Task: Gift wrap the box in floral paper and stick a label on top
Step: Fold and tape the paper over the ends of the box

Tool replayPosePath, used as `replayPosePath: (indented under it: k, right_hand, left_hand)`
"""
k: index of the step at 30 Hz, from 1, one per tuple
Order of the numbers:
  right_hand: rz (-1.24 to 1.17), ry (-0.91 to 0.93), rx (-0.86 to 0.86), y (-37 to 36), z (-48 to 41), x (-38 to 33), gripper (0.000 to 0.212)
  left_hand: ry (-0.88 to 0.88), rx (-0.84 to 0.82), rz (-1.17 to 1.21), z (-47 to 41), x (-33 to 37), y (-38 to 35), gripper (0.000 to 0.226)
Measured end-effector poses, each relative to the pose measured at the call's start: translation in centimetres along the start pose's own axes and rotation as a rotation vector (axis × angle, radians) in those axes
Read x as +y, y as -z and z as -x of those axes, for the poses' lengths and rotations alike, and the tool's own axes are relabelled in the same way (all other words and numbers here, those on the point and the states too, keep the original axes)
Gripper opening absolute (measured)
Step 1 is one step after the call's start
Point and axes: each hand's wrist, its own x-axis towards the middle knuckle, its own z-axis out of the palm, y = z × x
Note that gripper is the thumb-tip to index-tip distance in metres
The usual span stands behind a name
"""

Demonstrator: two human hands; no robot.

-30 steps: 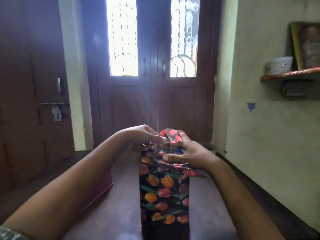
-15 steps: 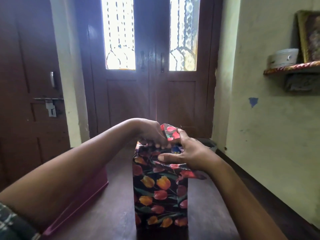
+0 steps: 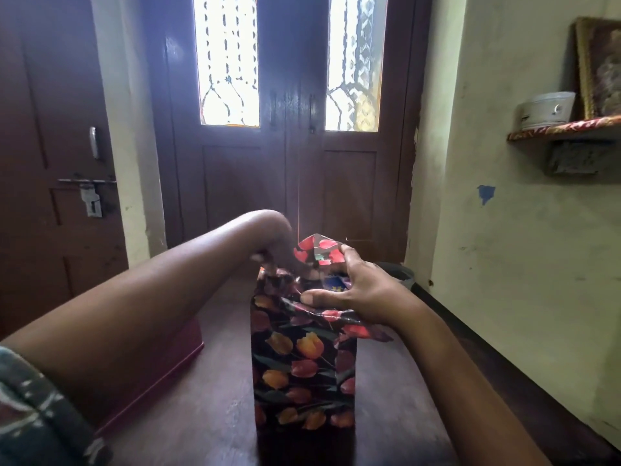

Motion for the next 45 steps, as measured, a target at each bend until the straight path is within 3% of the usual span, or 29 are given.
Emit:
replayPosePath:
  k: [3,7,9,13,15,20,24,29,33,38,45]
  right_hand:
    - [0.013,-0.011,-0.008,0.0,-0.1,-0.3,0.108]
    - [0.013,-0.011,-0.003,0.0,-0.3,0.0,0.11]
    - [0.004,-0.007,-0.01,0.0,-0.2,0.1,0.11]
    - [-0.038,-0.005,-0.005,0.2,0.1,0.0,0.105]
    - [-0.048,-0.001,-0.029,0.7,0.4,0.0,0.098]
    - [-0.035,-0.031,-0.029,1.7,-0.6,-0.9,0.051]
    - [0.157,-0.146,0.032,1.4,-3.3,-2.3,0.036]
    - [0.313,-0.238,0.084,-0.1,-5.5,-3.2,0.042]
    - [0.246,-0.271,0.075,0.1,-5.6,-3.1,0.042]
    - [0.163,-0.261,0.024,0.4,-5.4,-3.2,0.027]
    - [0.07,-0.286,-0.011,0.7,-5.4,-3.2,0.032]
  left_hand:
    - [-0.031,0.046,0.097,0.6,-2.3,-0.4,0.062]
    - [-0.197,0.29,0.649,1.3,-3.5,-0.8,0.052]
    - [-0.248,0.364,0.794,1.2,-3.5,-1.1,0.043]
    - [-0.362,0.261,0.777,1.2,-4.0,-1.8,0.017]
    - [-0.431,0.231,0.811,0.9,-4.4,-2.2,0.015]
    - [-0.468,0.21,0.962,0.0,-5.3,-3.1,0.01]
    - [-0.492,0.141,1.064,0.0,-5.8,-3.5,0.013]
    - [-0.497,0.164,1.026,0.5,-6.1,-3.8,0.009]
    - [-0.504,0.198,1.003,0.5,-6.3,-4.1,0.01]
    - [-0.513,0.217,1.016,0.8,-6.0,-4.3,0.013]
    - [-0.491,0.264,0.997,1.0,-5.9,-4.8,0.013]
